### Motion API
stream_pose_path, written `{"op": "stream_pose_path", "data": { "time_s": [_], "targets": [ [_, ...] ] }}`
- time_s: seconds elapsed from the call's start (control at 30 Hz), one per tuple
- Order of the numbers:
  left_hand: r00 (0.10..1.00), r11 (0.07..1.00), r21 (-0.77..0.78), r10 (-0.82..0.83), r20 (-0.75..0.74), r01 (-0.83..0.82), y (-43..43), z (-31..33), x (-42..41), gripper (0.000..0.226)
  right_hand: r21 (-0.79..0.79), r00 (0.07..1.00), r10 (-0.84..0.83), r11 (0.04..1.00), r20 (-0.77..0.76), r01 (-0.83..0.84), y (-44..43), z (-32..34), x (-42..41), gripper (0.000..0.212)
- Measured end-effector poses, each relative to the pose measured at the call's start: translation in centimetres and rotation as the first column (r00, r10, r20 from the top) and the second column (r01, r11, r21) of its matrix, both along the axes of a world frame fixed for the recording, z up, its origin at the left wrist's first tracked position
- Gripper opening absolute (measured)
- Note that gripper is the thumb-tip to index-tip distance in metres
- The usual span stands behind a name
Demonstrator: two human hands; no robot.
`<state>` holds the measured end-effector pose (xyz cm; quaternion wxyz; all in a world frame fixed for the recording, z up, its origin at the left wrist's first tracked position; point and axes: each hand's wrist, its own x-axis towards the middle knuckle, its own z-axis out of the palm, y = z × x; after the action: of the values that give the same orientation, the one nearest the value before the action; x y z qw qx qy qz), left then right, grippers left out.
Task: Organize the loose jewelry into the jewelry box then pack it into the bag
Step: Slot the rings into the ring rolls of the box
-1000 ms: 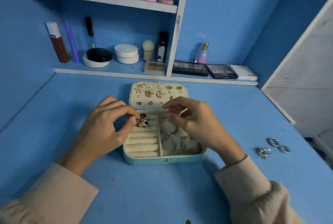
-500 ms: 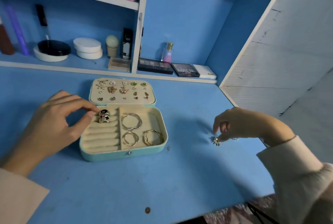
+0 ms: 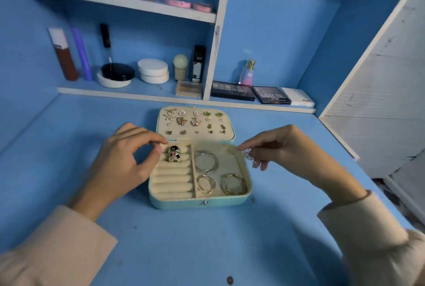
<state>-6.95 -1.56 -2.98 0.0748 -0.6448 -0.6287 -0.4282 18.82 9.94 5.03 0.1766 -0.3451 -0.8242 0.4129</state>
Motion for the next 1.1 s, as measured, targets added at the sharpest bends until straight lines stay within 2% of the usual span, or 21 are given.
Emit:
{"op": "stream_pose_path", "data": {
  "time_s": [0.1,0.17,0.2,0.27,0.33,0.5,0.67,0.77,0.9,1.03,1.1],
  "targets": [
    [0.999,0.998,0.046,0.039,0.028,-0.04,0.1,0.0,-0.1,0.024,-0.279,0.958,-0.026,0.958,-0.286,-0.058,-1.3,-1.2,-3.7,0.028],
    [0.997,0.995,0.07,0.07,0.042,-0.072,0.2,-0.1,-0.2,0.024,-0.461,0.903,-0.068,0.875,-0.425,-0.151,-1.8,-1.8,-5.8,0.029],
    [0.995,0.993,0.078,0.086,0.051,-0.09,0.4,-0.2,-0.2,0.024,-0.508,0.876,-0.088,0.84,-0.474,-0.19,-2.0,-2.1,-6.6,0.027],
    [0.99,0.988,0.089,0.117,0.078,-0.124,0.8,-0.5,-0.4,0.025,-0.513,0.847,-0.116,0.834,-0.519,-0.2,-2.2,-2.5,-8.0,0.029],
    [0.985,0.987,0.08,0.132,0.109,-0.141,1.0,-0.7,-0.6,0.027,-0.464,0.85,-0.119,0.872,-0.513,-0.158,-2.5,-2.8,-8.9,0.031],
    [0.978,0.985,0.052,0.153,0.141,-0.162,1.5,-1.0,-0.9,0.03,-0.273,0.906,-0.047,0.959,-0.421,-0.077,-3.2,-3.7,-9.3,0.014],
    [0.975,0.981,0.05,0.177,0.136,-0.185,1.8,-1.3,-1.2,0.029,-0.101,0.934,0.064,0.989,-0.352,-0.106,-3.4,-4.3,-8.9,0.025],
    [0.974,0.981,0.049,0.182,0.139,-0.19,1.9,-1.3,-1.4,0.03,0.143,0.951,0.185,0.978,-0.249,-0.153,-3.6,-4.8,-8.9,0.025],
    [0.973,0.981,0.037,0.182,0.14,-0.189,2.1,-1.4,-1.6,0.03,0.299,0.956,0.207,0.944,-0.208,-0.139,-3.6,-5.3,-9.1,0.024],
    [0.974,0.982,0.033,0.182,0.134,-0.188,2.0,-1.5,-1.5,0.028,0.284,0.953,0.232,0.943,-0.195,-0.171,-3.8,-5.7,-8.8,0.018],
    [0.975,0.982,0.035,0.18,0.133,-0.186,2.0,-1.4,-1.5,0.028,0.337,0.956,0.238,0.926,-0.174,-0.169,-4.0,-5.8,-8.8,0.016]
  ]
}}
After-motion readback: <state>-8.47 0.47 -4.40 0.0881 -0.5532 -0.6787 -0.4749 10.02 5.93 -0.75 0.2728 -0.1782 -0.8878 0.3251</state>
